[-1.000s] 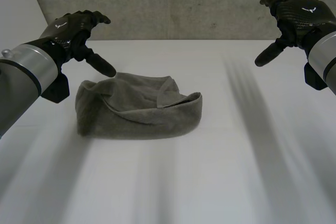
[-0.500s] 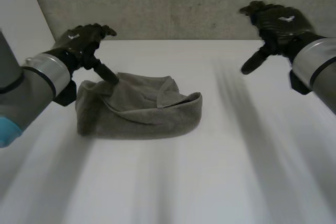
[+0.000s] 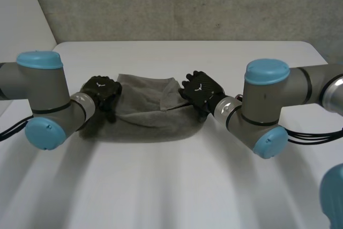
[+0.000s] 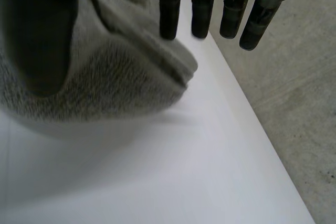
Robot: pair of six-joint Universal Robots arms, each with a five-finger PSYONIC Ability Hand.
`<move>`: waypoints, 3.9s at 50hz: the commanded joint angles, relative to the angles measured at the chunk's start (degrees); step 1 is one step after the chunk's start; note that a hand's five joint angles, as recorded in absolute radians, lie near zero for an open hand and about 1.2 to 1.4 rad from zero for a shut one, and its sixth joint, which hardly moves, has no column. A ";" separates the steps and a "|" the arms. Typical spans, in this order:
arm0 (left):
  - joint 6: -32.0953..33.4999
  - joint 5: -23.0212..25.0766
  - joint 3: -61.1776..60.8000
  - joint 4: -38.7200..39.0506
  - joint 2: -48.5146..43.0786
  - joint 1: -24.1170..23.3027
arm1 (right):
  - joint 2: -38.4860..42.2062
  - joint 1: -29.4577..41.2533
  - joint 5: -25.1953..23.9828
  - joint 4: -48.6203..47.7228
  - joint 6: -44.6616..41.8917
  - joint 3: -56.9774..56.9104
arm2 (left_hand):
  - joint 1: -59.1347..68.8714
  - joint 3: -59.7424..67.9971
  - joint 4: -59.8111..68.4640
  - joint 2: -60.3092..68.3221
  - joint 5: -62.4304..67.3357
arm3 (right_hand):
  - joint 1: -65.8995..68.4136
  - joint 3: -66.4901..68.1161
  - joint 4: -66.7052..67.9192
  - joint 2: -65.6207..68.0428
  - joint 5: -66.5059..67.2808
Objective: Fold the towel.
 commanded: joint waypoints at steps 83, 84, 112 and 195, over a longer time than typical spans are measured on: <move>-5.50 7.64 -39.64 10.41 29.43 0.65 | -35.01 -6.62 -5.37 -14.30 14.03 49.59 | -22.50 -2.83 -3.18 -23.06 -22.50 | -16.08 -0.27 -3.04 -15.85 -16.55; -5.50 7.64 -39.65 10.41 29.44 0.65 | -34.83 -6.01 -6.51 -14.21 13.85 49.68 | -22.50 -2.83 -3.18 -23.06 -22.50 | -16.08 -0.27 -3.04 -15.85 -16.55; -1.29 14.85 -40.53 9.97 27.43 -4.01 | -18.66 3.66 0.86 -18.17 19.03 37.65 | -19.30 -2.83 -3.18 -19.87 -19.30 | 13.98 -0.27 -3.04 14.21 13.51; -6.11 1.14 -37.80 13.40 35.33 -6.73 | -38.52 -5.13 -3.53 -15.00 26.42 47.04 | -21.66 -2.83 -3.18 -22.22 -21.66 | 52.66 -0.27 -3.04 52.89 52.19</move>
